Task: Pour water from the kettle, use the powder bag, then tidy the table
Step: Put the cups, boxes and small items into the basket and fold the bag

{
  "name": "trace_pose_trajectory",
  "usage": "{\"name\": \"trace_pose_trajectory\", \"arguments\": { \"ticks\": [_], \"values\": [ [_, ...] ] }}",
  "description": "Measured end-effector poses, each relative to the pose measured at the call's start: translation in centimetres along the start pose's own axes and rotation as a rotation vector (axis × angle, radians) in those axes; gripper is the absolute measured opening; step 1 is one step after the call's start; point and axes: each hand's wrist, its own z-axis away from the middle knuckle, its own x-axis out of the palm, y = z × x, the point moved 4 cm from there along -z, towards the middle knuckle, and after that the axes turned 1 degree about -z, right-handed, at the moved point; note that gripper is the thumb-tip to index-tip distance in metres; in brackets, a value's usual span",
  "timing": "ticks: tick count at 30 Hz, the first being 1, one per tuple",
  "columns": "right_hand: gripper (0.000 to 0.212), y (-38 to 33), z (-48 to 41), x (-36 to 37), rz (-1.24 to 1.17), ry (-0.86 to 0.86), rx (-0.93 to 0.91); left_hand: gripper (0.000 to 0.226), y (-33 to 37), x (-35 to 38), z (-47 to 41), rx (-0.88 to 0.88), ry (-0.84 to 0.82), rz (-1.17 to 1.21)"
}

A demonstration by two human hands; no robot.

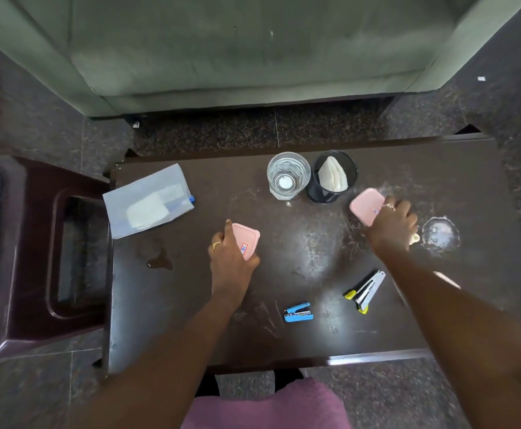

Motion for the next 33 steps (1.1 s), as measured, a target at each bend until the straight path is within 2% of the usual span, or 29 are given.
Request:
{"name": "trace_pose_trajectory", "arguments": {
  "ticks": [3, 6, 9, 12, 15, 18, 22, 25, 29, 33],
  "values": [
    [0.079, -0.5, 4.5, 0.6, -0.151, 0.049, 0.095, 0.089, -0.4, -0.3, 0.2, -0.001, 0.002, 0.017],
    [0.072, -2.8, 9.3, 2.0, -0.287, 0.105, 0.084, 0.09, -1.3, -1.4, 0.3, -0.001, 0.02, 0.069],
    [0.073, -6.3, 13.6, 3.9, -0.334, 0.081, 0.031, 0.087, -2.4, -3.7, 0.0, -0.019, 0.062, 0.108],
    [0.07, -11.8, 17.3, 5.1, -0.423, 0.024, -0.097, 0.08, -4.6, -7.5, -1.0, -0.035, 0.138, 0.124],
    [0.072, -18.5, 20.2, 5.4, -0.425, -0.039, -0.301, 0.077, -7.1, -12.5, -2.4, -0.049, 0.188, 0.166],
    [0.08, -24.9, 21.7, 4.8, -0.472, -0.096, -0.412, 0.071, -8.6, -18.4, -4.0, 0.017, 0.285, 0.028],
    [0.081, -36.8, 24.6, 2.7, -0.567, -0.196, -0.661, 0.078, -13.6, -29.1, -6.3, -0.134, 0.498, 0.045],
    [0.083, -45.5, 26.6, 1.1, -0.571, -0.26, -0.834, 0.078, -17.4, -35.2, -8.2, -0.244, 0.59, 0.1],
    [0.075, -54.6, 30.2, 0.2, -0.522, -0.242, -1.01, 0.076, -22.9, -38.2, -10.7, -0.438, 0.532, 0.2],
    [0.077, -60.0, 32.2, 1.4, -0.352, -0.231, -1.118, 0.066, -26.2, -38.0, -13.5, -0.555, 0.448, 0.093]
  ]
}}
